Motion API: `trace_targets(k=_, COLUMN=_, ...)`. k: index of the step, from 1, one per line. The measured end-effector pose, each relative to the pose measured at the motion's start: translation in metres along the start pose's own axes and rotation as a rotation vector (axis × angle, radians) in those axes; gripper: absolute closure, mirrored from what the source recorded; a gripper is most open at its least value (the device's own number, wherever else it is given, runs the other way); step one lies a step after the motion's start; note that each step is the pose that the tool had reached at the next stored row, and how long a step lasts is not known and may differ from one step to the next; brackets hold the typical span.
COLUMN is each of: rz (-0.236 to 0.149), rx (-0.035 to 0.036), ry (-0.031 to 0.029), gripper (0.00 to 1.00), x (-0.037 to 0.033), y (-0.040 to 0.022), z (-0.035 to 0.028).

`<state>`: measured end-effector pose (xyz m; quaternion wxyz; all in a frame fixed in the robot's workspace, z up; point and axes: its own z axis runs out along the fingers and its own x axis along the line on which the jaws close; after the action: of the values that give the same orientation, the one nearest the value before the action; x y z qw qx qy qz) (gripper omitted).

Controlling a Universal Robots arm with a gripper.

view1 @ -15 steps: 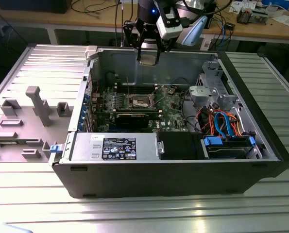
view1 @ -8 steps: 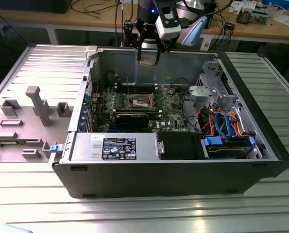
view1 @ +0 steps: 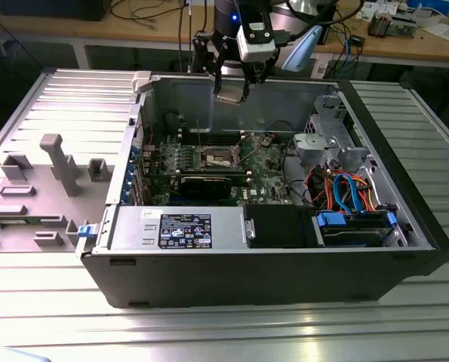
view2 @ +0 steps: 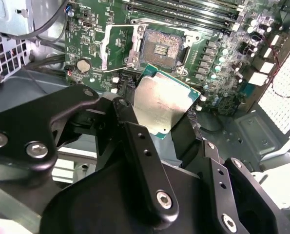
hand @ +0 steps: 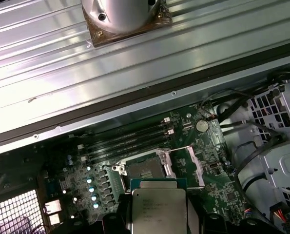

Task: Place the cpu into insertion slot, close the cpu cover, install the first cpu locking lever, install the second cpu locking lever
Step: 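Place the cpu into insertion slot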

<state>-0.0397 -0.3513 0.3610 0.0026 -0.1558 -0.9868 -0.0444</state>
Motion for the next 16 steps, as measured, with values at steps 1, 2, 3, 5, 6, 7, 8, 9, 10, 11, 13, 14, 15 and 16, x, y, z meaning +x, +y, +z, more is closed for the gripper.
trace_targets(k=1, rz=0.006, rx=-0.0002, ry=-0.0006, gripper=0.46, x=0.0000, y=0.0000, z=0.0000)
trace_targets(k=2, rz=0.008, rx=-0.0002, ry=-0.0008, gripper=0.46, x=0.0000, y=0.0000, z=0.0001)
trace_targets(k=3, rz=0.008, rx=-0.0002, ry=-0.0008, gripper=0.46, x=0.0000, y=0.0000, z=0.0001)
trace_targets(k=5, rz=0.008, rx=-0.0002, ry=-0.0008, gripper=0.46, x=0.0000, y=0.0000, z=0.0001)
trace_targets(k=6, rz=0.008, rx=-0.0002, ry=-0.0008, gripper=0.46, x=0.0000, y=0.0000, z=0.0001)
trace_targets(k=7, rz=0.008, rx=-0.0002, ry=-0.0008, gripper=0.46, x=0.0000, y=0.0000, z=0.0001)
trace_targets(k=8, rz=0.008, rx=-0.0002, ry=-0.0008, gripper=0.46, x=0.0000, y=0.0000, z=0.0001)
trace_targets(k=9, rz=0.009, rx=-0.0003, ry=-0.0008, gripper=0.46, x=0.0000, y=0.0000, z=0.0001)
trace_targets(k=10, rz=0.009, rx=-0.0002, ry=-0.0008, gripper=0.46, x=0.0000, y=0.0000, z=0.0001)
trace_targets(k=11, rz=0.009, rx=-0.0002, ry=-0.0008, gripper=0.46, x=0.0000, y=0.0000, z=0.0001)
trace_targets(k=13, rz=0.009, rx=-0.0002, ry=-0.0008, gripper=0.46, x=0.0000, y=0.0000, z=0.0001)
trace_targets(k=14, rz=0.009, rx=-0.0002, ry=-0.0008, gripper=0.46, x=0.0000, y=0.0000, z=0.0000)
trace_targets(k=15, rz=0.009, rx=-0.0003, ry=-0.0009, gripper=0.46, x=0.0000, y=0.0000, z=0.0001)
trace_targets(k=16, rz=0.009, rx=-0.0002, ry=-0.0008, gripper=0.46, x=0.0000, y=0.0000, z=0.0001)
